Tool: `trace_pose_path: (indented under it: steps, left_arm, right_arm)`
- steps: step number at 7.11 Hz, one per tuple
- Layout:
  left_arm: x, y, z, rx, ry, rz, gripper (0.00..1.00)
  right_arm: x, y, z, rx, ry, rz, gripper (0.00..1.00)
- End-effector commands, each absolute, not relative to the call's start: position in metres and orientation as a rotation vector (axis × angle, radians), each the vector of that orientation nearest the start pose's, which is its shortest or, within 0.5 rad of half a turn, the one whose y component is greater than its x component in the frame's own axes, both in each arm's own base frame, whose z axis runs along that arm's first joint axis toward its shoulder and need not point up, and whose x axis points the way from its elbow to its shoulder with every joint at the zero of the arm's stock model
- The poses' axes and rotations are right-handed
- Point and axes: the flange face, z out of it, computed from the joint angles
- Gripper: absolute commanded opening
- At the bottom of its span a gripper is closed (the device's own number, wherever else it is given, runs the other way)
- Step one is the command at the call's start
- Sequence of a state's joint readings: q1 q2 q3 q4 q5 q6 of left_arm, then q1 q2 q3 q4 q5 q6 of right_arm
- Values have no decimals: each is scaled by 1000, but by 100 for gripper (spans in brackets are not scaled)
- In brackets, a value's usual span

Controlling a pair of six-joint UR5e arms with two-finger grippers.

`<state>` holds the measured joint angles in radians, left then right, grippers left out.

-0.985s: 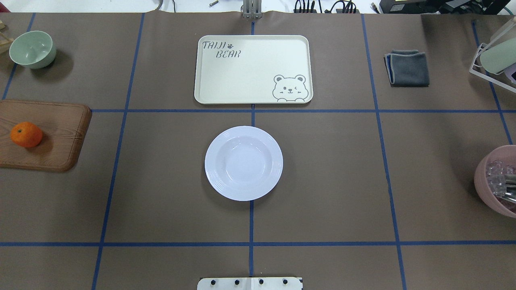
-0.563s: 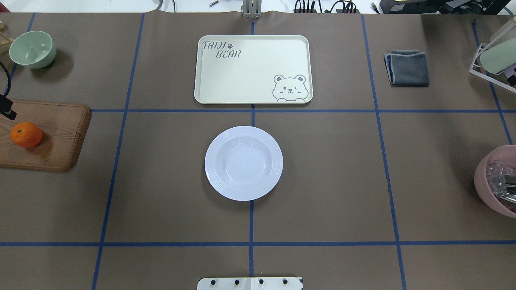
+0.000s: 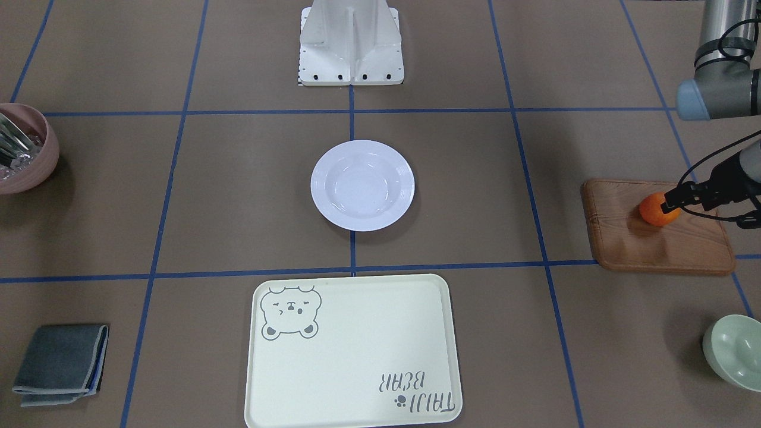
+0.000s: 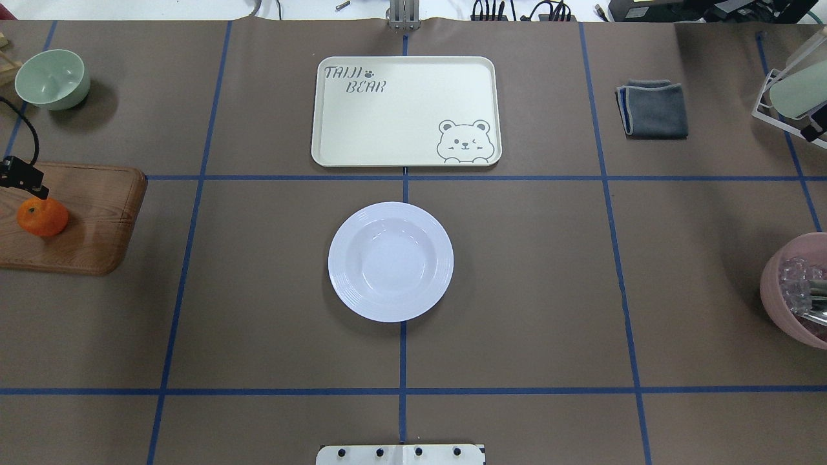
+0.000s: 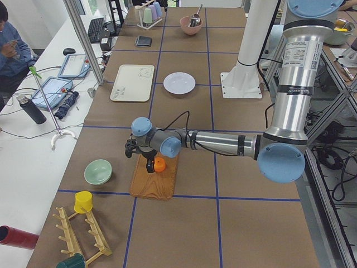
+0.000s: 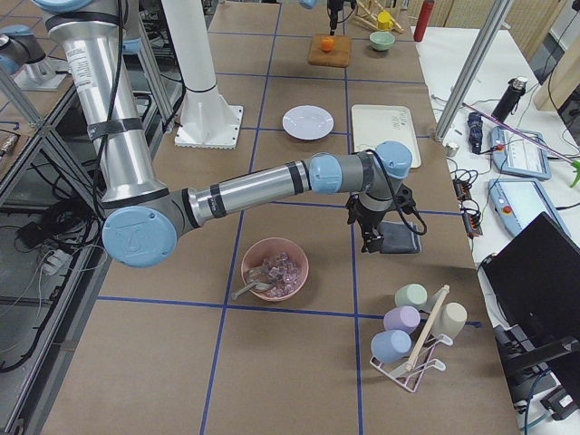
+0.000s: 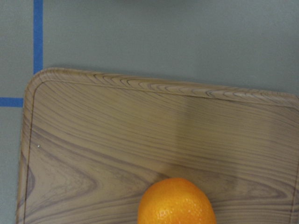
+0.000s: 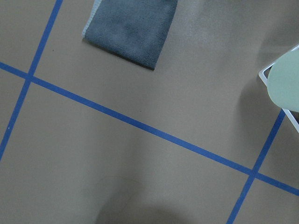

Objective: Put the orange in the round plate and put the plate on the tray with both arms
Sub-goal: 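Reach the left gripper down to the orange on the wooden tray and grasp it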

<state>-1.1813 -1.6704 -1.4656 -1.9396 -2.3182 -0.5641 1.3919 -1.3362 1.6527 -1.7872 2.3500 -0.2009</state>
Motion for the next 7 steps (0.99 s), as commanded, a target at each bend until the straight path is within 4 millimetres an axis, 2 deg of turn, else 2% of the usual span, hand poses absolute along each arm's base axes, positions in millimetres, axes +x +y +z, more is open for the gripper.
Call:
trace_pose_path:
  steps: [1,4,7]
  left_arm:
    - [160,-535,631,-32,819,-37,98]
    - [179,-531,628,-56,818,-39,98]
    - [190,-528,634,-61,796,-24,97]
  right_arm:
    - [-43,-580,513,105,-783,-404,100]
    - [-44,-580,513,105,-783,-405,100]
    - [-44,-580,515,101,-784,-405,100]
